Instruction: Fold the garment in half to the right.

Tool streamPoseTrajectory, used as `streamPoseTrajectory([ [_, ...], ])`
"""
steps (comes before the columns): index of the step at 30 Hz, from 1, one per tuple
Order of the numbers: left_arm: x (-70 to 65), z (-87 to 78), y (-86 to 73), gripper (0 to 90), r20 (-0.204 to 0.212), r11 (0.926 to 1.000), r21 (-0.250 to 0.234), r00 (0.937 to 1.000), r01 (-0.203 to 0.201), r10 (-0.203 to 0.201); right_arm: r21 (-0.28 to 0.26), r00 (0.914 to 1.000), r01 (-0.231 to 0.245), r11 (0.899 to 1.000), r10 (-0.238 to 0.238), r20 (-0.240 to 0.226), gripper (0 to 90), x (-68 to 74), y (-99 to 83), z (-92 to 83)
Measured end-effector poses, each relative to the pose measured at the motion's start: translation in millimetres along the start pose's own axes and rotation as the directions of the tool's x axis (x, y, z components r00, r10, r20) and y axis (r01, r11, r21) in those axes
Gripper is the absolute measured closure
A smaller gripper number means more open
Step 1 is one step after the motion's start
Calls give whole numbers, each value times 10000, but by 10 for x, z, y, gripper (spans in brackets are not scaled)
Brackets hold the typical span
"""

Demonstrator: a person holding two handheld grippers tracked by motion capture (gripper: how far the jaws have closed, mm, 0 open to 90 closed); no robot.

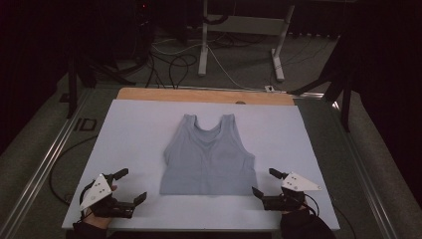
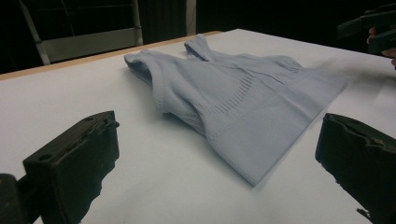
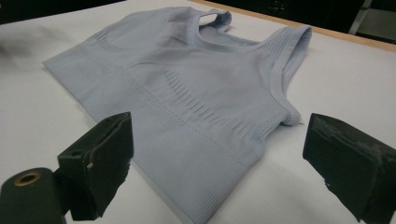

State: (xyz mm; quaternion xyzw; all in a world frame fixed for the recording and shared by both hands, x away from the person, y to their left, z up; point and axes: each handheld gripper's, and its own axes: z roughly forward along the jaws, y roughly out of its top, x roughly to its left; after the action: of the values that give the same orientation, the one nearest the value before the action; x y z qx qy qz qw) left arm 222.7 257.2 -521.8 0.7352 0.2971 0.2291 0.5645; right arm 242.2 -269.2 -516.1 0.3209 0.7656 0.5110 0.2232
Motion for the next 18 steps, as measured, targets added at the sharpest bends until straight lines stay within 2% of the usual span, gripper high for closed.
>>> streamPoseTrajectory([
  [14,10,5,30,0,-16,9999,-69,9999,112,-112,5,9997,-226,9997,226,107,87,-16,12,19],
  [18,-1,20,33,0,101,9999,16,9998,157,-157,21,9998,-204,9998,204,75,87,-9,24,25],
])
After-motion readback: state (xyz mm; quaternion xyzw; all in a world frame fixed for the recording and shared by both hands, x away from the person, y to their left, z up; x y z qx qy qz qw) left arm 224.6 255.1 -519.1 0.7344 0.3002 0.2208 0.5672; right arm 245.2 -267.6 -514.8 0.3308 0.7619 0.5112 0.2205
